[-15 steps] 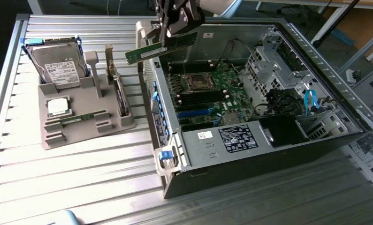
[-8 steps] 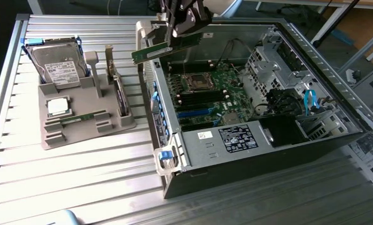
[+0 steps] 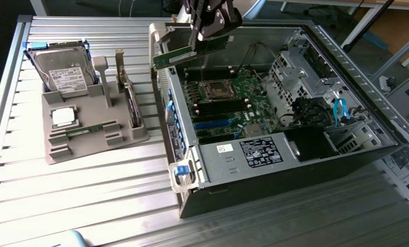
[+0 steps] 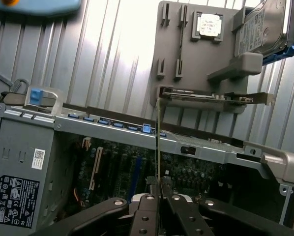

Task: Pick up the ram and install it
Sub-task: 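Pick up the ram and move it above insertion slot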

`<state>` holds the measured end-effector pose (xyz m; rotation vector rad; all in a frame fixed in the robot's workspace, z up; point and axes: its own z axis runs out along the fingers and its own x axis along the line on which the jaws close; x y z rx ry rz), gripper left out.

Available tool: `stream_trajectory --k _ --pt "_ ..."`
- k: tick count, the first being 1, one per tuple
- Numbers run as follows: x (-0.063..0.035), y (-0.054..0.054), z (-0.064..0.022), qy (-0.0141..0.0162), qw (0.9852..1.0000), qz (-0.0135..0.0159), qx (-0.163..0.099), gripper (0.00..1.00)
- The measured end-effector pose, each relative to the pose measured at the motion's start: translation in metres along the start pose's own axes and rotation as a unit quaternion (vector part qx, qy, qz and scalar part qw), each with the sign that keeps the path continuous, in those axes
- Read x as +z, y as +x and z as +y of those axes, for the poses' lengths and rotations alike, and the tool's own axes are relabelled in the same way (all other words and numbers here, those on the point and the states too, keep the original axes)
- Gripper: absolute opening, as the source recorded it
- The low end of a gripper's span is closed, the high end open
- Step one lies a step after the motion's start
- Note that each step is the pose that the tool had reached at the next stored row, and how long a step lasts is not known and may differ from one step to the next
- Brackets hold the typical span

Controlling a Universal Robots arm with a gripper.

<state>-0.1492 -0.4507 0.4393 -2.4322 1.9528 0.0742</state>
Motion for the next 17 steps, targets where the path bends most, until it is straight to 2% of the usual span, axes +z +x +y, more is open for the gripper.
stream_trajectory --k 17 --pt "-0.0005 0.006 -0.0254 0.0 1.0 0.0 0.0 0.12"
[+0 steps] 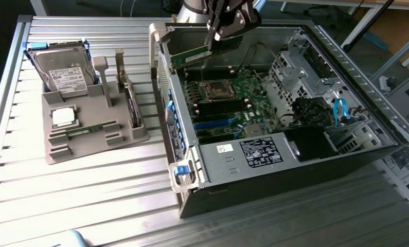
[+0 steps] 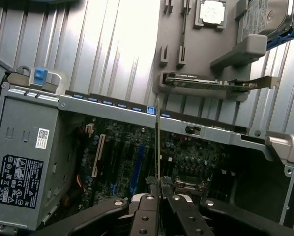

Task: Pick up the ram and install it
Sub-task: 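Pick up the ram and move it above insertion slot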

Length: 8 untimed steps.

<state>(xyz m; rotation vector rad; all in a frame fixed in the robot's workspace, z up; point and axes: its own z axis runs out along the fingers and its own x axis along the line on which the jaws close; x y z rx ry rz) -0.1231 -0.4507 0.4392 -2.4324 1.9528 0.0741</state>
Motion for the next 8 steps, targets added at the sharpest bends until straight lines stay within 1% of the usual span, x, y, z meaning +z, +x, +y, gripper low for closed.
stream_trajectory --k 8 --pt "-0.0002 0.003 -0.0125 0.0 1.0 0.0 0.0 0.12"
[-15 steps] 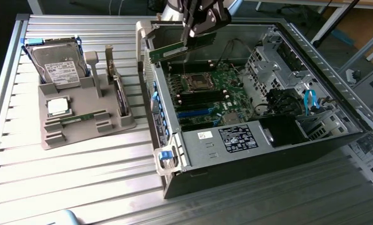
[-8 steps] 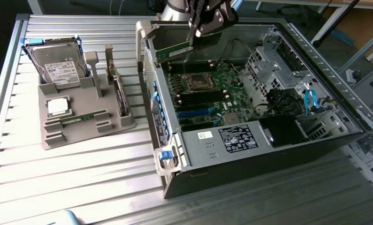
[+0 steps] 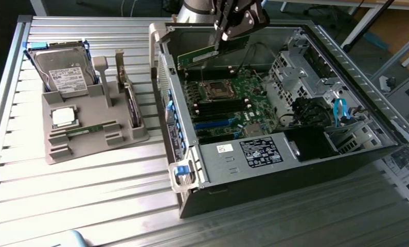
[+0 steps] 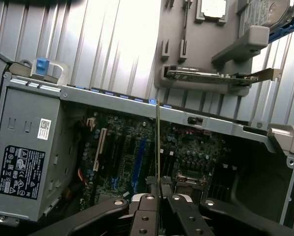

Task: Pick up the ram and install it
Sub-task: 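Pick up the ram and move it above insertion slot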

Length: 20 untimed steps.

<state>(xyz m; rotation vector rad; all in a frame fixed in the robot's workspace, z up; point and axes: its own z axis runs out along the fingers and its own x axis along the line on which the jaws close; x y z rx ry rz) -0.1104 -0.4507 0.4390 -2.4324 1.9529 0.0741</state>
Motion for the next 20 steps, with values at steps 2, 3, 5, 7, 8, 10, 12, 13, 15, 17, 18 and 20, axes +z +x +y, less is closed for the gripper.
stream_trajectory --k 2,3,5,7,8,10,12,13,15,17,18,20 --pt "0.0 0.001 -0.0025 0.0 1.0 0.0 0.0 0.12" --pt "0.0 0.001 -0.0037 0.0 1.0 0.0 0.0 0.12" --pt "-0.0001 0.001 -0.0068 0.0 1.0 0.0 0.0 0.12" --pt "-0.0001 0.002 -0.0095 0.0 1.0 0.0 0.0 0.12" --pt "-0.0001 0.002 -0.0109 0.0 1.0 0.0 0.0 0.12" --pt "-0.0001 0.003 -0.0133 0.0 1.0 0.0 0.0 0.12" --pt "-0.0002 0.004 -0.0161 0.0 1.0 0.0 0.0 0.12" --pt "-0.0002 0.004 -0.0171 0.0 1.0 0.0001 0.0 0.12" --pt "-0.0002 0.004 -0.0196 0.0 1.0 0.0 0.0 0.12" --pt "-0.0003 0.005 -0.0226 0.0 1.0 0.0001 0.0 0.12" --pt "-0.0003 0.005 -0.0241 0.0 1.0 0.0001 0.0 0.12" --pt "-0.0003 0.006 -0.0276 0.0 1.0 0.0 0.0 0.12"
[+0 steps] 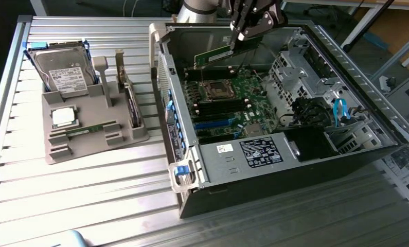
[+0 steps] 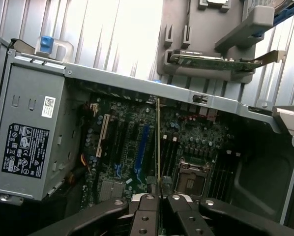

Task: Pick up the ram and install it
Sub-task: 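Pick up the ram and move it above insertion slot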

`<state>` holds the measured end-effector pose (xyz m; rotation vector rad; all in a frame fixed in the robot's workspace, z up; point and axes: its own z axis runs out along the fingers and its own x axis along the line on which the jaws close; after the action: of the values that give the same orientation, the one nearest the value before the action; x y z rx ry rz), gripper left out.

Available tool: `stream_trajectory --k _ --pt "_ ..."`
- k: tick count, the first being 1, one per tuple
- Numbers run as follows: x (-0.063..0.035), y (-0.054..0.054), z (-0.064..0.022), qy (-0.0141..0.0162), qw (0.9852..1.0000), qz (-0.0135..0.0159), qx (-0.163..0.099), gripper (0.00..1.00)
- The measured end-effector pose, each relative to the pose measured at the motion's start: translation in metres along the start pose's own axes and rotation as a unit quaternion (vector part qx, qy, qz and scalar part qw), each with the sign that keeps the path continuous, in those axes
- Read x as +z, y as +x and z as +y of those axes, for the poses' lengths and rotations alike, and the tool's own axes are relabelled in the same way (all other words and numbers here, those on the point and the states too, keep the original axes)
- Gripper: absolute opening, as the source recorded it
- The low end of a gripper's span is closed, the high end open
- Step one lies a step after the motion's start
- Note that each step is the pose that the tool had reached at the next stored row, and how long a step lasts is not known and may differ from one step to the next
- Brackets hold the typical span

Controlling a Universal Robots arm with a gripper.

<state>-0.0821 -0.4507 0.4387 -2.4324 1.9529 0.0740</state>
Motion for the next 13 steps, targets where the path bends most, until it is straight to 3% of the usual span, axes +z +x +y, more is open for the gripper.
stream_trajectory --k 13 --pt "-0.0004 0.004 -0.0201 0.0 1.0 0.0 0.0 0.12"
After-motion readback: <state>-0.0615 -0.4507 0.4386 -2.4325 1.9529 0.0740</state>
